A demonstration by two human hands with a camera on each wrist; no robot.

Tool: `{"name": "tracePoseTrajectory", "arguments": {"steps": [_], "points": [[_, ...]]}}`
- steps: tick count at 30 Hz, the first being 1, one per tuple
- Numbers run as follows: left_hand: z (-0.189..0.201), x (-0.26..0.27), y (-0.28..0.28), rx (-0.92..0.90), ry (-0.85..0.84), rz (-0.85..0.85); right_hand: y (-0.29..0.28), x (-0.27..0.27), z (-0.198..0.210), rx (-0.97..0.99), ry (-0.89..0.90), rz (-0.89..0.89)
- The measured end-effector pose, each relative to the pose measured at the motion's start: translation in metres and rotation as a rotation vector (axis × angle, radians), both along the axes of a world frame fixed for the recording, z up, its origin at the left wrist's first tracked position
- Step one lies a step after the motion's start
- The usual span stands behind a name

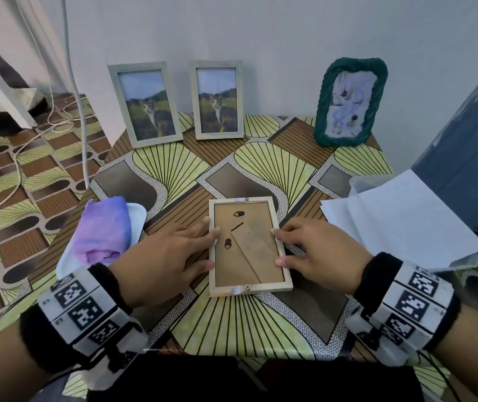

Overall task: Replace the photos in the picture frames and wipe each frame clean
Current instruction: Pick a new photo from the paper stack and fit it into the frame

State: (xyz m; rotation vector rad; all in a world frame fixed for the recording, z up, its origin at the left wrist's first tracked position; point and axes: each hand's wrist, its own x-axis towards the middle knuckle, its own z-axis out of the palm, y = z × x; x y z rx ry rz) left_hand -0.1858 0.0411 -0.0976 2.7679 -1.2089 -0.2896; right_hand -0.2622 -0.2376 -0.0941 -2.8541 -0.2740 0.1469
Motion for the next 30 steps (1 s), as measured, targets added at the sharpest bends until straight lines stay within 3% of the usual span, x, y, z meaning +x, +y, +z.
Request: {"name": "tracePoseTrajectory", "arguments": {"steps": [12, 15, 19, 25, 30], "points": [[0.012, 0.011, -0.002, 0.115, 0.018, -0.09, 0.001, 0.004, 0.011, -0.032, 0.034, 0.022], [0.023, 0.001, -0.004, 0.024, -0.008, -0.085, 0.002, 0.012, 0.017, 0.059, -0.059, -0.045], [0.038, -0.028, -0.003, 0.088, -0.03, -0.221, 0.003, 0.032, 0.016, 0.071, -0.191, -0.065], [0.033, -0.053, 0.007, 0.265, -0.029, -0.356, 0.006, 0.046, 0.006, -0.115, 0.116, 0.051], [0.033, -0.048, 0.018, 0.343, -0.082, -0.261, 0.006, 0.032, 0.009, -0.236, 0.107, 0.019]]}}
